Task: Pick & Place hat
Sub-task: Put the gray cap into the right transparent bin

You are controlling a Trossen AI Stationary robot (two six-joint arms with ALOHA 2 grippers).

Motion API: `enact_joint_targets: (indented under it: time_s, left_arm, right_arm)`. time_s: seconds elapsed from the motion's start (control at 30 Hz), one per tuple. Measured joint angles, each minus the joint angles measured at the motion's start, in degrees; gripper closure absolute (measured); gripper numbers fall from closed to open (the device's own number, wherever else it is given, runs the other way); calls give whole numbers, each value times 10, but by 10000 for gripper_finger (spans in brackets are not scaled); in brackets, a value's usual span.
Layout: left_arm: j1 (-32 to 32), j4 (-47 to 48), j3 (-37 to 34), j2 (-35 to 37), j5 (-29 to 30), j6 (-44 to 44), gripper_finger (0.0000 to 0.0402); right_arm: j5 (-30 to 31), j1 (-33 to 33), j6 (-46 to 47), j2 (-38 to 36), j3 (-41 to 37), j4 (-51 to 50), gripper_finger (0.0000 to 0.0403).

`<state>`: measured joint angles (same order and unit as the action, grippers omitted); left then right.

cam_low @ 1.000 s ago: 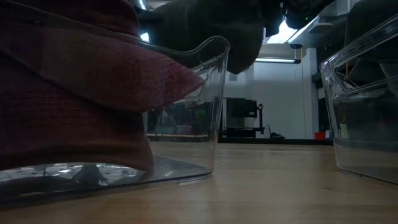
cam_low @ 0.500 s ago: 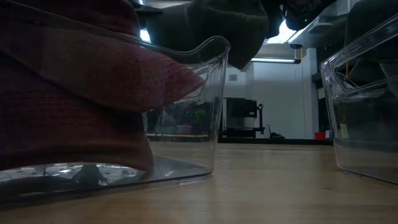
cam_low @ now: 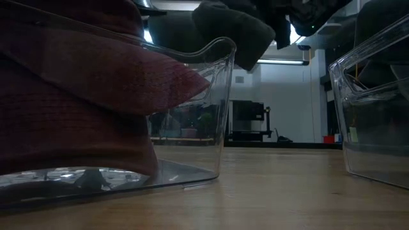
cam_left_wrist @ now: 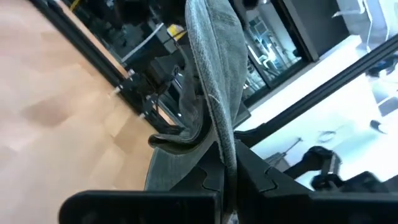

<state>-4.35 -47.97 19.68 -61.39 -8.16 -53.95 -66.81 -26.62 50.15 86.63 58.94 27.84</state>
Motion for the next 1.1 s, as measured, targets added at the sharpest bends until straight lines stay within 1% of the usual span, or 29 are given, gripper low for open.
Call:
enact_joint_targets:
  time_s: [0.13,0.3,0.4,0.5,0.6,0.73,0.8,0.87,0.93,1.03,1.1]
  left_arm:
    - [6,0,0,0,0,-56,395]
    - [9,0,0,0,1,-126,395]
    - [9,0,0,0,16,-170,395]
    - [9,0,0,0,40,-202,395]
    - [8,0,0,0,62,-232,395]
    - [8,0,0,0,71,-268,395]
    - [9,-1,0,0,67,-274,395]
    - [9,-4,0,0,67,-271,395]
    - [9,-9,0,0,76,-257,395]
    - [8,-15,0,0,105,-243,395]
    - [8,-27,0,0,117,-233,395]
  right_arm:
    - [0,-16,-98,0,0,-86,264]
    - [-8,-32,-211,0,0,-170,266]
    - [-9,-43,-262,0,0,-210,266]
    - [-7,-53,-276,0,0,-231,266]
    - [-12,-59,-264,0,0,-235,266]
    - [-64,-78,-249,0,0,-250,266]
    - [-91,-95,-249,-2,0,-280,266]
    - [-101,-110,-257,-6,0,-315,266]
    - [-94,-120,-286,-13,0,-354,266]
    - [-59,-123,-323,-23,0,-395,266]
    - [-39,-121,-334,-27,0,-403,266]
